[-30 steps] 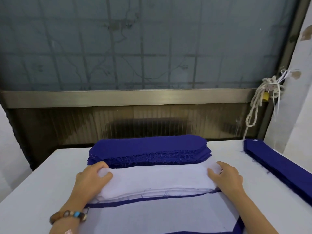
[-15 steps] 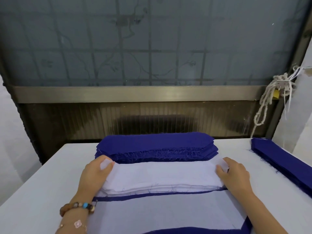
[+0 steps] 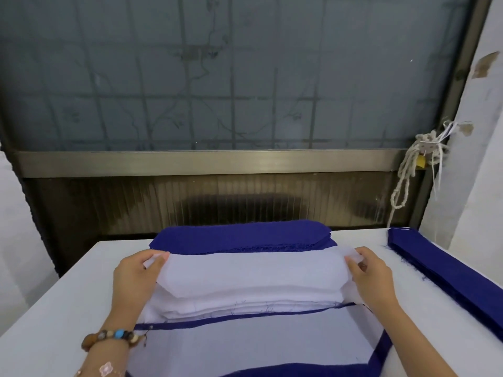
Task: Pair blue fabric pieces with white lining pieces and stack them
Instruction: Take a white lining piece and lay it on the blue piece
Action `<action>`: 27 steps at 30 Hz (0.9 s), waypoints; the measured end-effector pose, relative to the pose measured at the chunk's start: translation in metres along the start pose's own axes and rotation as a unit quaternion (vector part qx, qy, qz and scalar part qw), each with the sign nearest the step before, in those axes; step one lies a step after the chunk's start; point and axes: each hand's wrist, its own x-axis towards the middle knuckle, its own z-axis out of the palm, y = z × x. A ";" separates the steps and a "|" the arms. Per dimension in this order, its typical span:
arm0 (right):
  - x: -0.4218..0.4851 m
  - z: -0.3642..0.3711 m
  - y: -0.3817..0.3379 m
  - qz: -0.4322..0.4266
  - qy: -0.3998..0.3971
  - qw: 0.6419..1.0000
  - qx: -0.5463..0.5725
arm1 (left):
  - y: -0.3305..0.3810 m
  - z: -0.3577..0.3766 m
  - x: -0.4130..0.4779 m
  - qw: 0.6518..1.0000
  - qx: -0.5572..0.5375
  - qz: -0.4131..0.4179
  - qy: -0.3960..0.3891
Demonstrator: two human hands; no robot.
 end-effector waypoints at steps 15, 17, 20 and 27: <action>-0.062 -0.047 0.006 0.021 -0.068 0.997 -0.035 | 0.003 -0.058 -0.066 0.992 0.114 -0.045 -0.043; -0.071 -0.049 0.010 0.015 -0.074 0.997 -0.024 | 0.000 -0.062 -0.073 0.991 0.107 -0.051 -0.054; -0.084 -0.049 0.015 0.012 -0.090 0.996 -0.019 | -0.008 -0.065 -0.083 0.988 0.118 -0.063 -0.073; -0.101 -0.045 0.021 -0.015 -0.083 0.996 0.013 | -0.024 -0.065 -0.093 0.982 0.130 -0.069 -0.117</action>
